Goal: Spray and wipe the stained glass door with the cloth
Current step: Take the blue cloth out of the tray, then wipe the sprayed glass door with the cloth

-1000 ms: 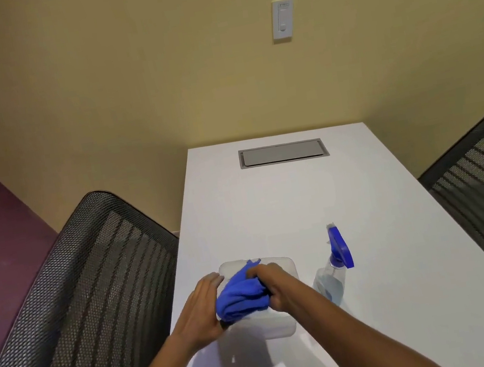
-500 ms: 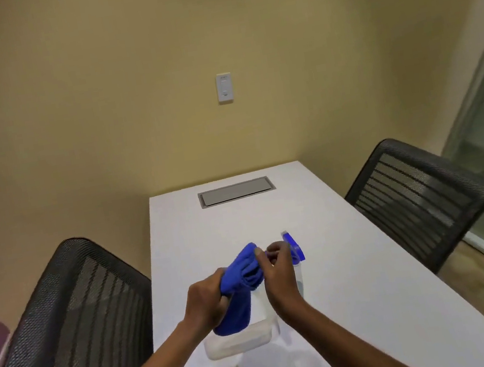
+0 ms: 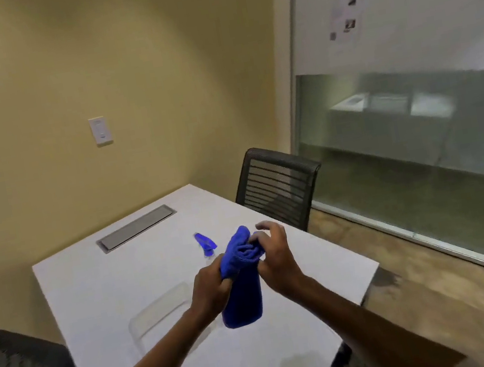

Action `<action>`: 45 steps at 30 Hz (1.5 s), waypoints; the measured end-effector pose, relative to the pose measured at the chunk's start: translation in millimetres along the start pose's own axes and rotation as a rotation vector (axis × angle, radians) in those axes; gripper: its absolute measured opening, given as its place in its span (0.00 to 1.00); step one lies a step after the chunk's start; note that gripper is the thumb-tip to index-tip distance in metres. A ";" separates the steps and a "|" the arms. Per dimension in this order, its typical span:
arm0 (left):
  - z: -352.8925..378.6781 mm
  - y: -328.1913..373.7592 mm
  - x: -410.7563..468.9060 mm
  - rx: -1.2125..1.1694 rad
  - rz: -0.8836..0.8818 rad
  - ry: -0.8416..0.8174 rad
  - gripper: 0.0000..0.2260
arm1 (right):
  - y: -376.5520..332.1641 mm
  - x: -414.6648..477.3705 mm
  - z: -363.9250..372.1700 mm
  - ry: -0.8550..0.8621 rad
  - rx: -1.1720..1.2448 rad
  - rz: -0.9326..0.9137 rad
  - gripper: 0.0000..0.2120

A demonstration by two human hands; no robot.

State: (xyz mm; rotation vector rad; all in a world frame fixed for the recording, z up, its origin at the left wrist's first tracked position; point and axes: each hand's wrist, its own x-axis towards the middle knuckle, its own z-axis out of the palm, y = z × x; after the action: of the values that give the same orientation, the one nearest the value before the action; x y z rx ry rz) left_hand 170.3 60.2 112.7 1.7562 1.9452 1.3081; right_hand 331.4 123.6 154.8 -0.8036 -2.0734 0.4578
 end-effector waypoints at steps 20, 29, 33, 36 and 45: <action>213.6 370.3 -126.7 -1.268 -0.346 -1.014 0.32 | -63.1 -219.4 -414.1 0.159 0.066 0.497 0.14; 269.4 531.9 -287.6 -1.286 -0.466 -1.331 0.19 | -111.7 -372.2 -525.8 0.512 -0.293 0.832 0.38; 292.2 568.7 -343.7 -1.290 -0.481 -1.391 0.18 | -125.1 -436.0 -551.0 0.703 -0.503 0.998 0.48; 305.3 614.5 -369.3 -1.493 -0.502 -1.473 0.24 | -136.1 -482.3 -568.8 0.768 -0.504 1.148 0.47; 365.2 703.2 -429.0 -1.600 -0.123 -1.856 0.18 | -163.3 -572.3 -606.1 0.995 -0.341 1.398 0.20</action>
State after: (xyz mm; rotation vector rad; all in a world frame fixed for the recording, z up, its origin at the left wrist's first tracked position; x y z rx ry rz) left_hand 1016.6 -224.1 234.2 0.8738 -0.2017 0.2607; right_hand 1015.0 -368.2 265.4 -2.0970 -0.4335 0.2743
